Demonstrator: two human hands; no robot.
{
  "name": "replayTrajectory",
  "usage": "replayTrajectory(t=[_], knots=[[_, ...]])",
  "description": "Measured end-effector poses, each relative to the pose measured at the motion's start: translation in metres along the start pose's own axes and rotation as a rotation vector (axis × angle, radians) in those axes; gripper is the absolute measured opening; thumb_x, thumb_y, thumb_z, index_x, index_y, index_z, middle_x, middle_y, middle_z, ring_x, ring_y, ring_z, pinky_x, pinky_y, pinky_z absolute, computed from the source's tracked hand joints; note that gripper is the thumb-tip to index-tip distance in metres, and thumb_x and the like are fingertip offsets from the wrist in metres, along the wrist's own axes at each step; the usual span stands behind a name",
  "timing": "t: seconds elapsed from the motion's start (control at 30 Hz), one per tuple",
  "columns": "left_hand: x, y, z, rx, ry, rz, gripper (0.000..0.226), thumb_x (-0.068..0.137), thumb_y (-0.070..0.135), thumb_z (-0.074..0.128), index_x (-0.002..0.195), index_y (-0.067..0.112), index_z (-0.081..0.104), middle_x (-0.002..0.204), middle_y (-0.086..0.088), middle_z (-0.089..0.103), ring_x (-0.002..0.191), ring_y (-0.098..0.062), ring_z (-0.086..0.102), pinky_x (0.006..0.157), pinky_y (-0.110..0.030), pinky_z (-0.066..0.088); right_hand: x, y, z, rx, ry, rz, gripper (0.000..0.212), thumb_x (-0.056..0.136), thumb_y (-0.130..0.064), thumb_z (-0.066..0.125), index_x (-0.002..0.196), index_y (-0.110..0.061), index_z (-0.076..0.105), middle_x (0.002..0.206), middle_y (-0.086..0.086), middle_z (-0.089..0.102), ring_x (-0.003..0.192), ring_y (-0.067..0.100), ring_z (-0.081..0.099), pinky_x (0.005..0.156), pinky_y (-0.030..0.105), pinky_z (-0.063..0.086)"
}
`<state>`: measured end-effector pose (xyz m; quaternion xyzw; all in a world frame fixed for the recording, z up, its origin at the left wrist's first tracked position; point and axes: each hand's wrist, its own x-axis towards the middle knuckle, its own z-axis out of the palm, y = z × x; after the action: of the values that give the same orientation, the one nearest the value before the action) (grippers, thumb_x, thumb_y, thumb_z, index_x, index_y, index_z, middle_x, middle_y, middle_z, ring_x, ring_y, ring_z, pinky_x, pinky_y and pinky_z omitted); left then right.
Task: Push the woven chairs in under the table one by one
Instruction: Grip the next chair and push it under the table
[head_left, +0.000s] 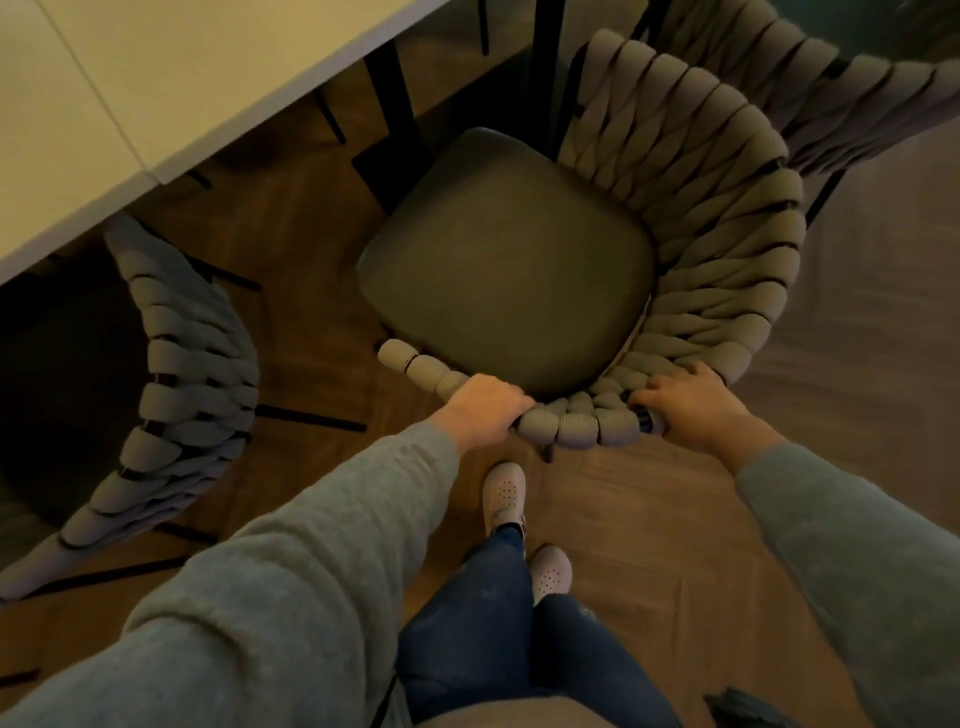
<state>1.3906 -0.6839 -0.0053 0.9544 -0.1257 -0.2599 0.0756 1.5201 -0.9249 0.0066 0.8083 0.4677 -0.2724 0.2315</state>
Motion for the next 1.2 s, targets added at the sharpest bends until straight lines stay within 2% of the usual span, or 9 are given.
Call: replayTrajectory(t=[0.4, 0.57, 0.63, 0.7, 0.77, 0.9, 0.97, 1.07, 1.2], knots=[[-0.012, -0.074, -0.006, 0.062, -0.047, -0.05, 0.035, 0.092, 0.026, 0.054, 0.126, 0.034, 0.056, 0.121, 0.01, 0.063, 0.113, -0.013, 0.058, 0.093, -0.034, 0.039, 0.041, -0.031, -0.042, 0.065, 0.002, -0.089, 0.036, 0.091, -0.03, 0.055, 0.126, -0.031, 0.049, 0.118, 0.003, 0.054, 0.109, 0.025, 0.053, 0.097, 0.043, 0.036], [-0.005, -0.07, -0.01, 0.053, -0.099, -0.068, 0.038, 0.091, 0.033, 0.056, 0.128, 0.034, 0.053, 0.127, 0.008, 0.06, 0.118, -0.016, 0.055, 0.099, -0.035, 0.036, 0.044, -0.01, -0.037, 0.168, 0.003, -0.189, 0.059, 0.086, -0.035, 0.062, 0.141, -0.032, 0.039, 0.123, -0.001, 0.055, 0.112, 0.021, 0.052, 0.096, 0.036, 0.039], [-0.005, -0.063, -0.015, 0.05, -0.154, -0.118, 0.053, 0.084, 0.053, 0.06, 0.132, 0.032, 0.051, 0.131, 0.006, 0.058, 0.123, -0.018, 0.051, 0.107, -0.04, 0.031, 0.043, 0.009, -0.035, 0.153, -0.008, -0.237, 0.069, 0.084, -0.038, 0.064, 0.145, -0.034, 0.033, 0.128, -0.004, 0.055, 0.116, 0.019, 0.052, 0.098, 0.036, 0.038], [-0.006, -0.053, -0.017, 0.043, -0.195, -0.169, 0.08, 0.076, 0.072, 0.058, 0.14, 0.027, 0.044, 0.137, 0.002, 0.053, 0.129, -0.022, 0.045, 0.113, -0.046, 0.024, 0.044, 0.033, -0.033, 0.064, -0.028, -0.273, 0.073, 0.084, -0.039, 0.063, 0.147, -0.035, 0.029, 0.13, -0.005, 0.054, 0.119, 0.019, 0.051, 0.101, 0.038, 0.037], [-0.002, -0.035, -0.021, -0.04, -0.192, -0.196, 0.094, 0.073, 0.08, 0.052, 0.146, 0.024, 0.036, 0.142, -0.001, 0.048, 0.133, -0.024, 0.042, 0.115, -0.048, 0.021, 0.047, 0.064, -0.035, -0.027, -0.043, -0.285, 0.073, 0.084, -0.039, 0.063, 0.148, -0.036, 0.028, 0.132, -0.005, 0.053, 0.12, 0.018, 0.05, 0.103, 0.038, 0.034], [0.027, 0.009, -0.031, -0.424, -0.131, -0.284, 0.1, 0.071, 0.081, 0.056, 0.149, 0.024, 0.033, 0.145, 0.002, 0.046, 0.132, -0.019, 0.044, 0.11, -0.037, 0.036, 0.066, 0.133, -0.041, -0.183, -0.029, -0.279, 0.076, 0.084, -0.035, 0.064, 0.149, -0.036, 0.025, 0.134, -0.005, 0.053, 0.121, 0.018, 0.05, 0.104, 0.036, 0.035], [0.047, 0.029, -0.041, -0.605, -0.121, -0.354, 0.099, 0.071, 0.076, 0.061, 0.149, 0.025, 0.031, 0.148, 0.003, 0.042, 0.133, -0.018, 0.041, 0.108, -0.033, 0.036, 0.077, 0.162, -0.046, -0.239, -0.017, -0.301, 0.072, 0.085, -0.032, 0.062, 0.148, -0.036, 0.028, 0.134, -0.005, 0.053, 0.121, 0.018, 0.05, 0.104, 0.036, 0.036], [0.077, 0.064, -0.054, -0.631, -0.144, -0.397, 0.098, 0.072, 0.076, 0.061, 0.149, 0.024, 0.03, 0.147, -0.001, 0.04, 0.131, -0.022, 0.041, 0.107, -0.035, 0.037, 0.091, 0.194, -0.052, -0.347, -0.009, -0.358, 0.071, 0.087, -0.031, 0.062, 0.149, -0.035, 0.028, 0.143, -0.005, 0.048, 0.13, 0.018, 0.044, 0.107, 0.037, 0.032], [0.111, 0.103, -0.048, -0.573, -0.054, -0.505, 0.087, 0.079, 0.064, 0.064, 0.147, 0.02, 0.033, 0.14, -0.005, 0.046, 0.123, -0.024, 0.048, 0.1, -0.035, 0.04, 0.102, 0.211, -0.055, -0.386, -0.035, -0.436, 0.063, 0.091, -0.024, 0.056, 0.148, -0.036, 0.031, 0.15, -0.007, 0.039, 0.142, 0.02, 0.03, 0.116, 0.05, 0.019]])
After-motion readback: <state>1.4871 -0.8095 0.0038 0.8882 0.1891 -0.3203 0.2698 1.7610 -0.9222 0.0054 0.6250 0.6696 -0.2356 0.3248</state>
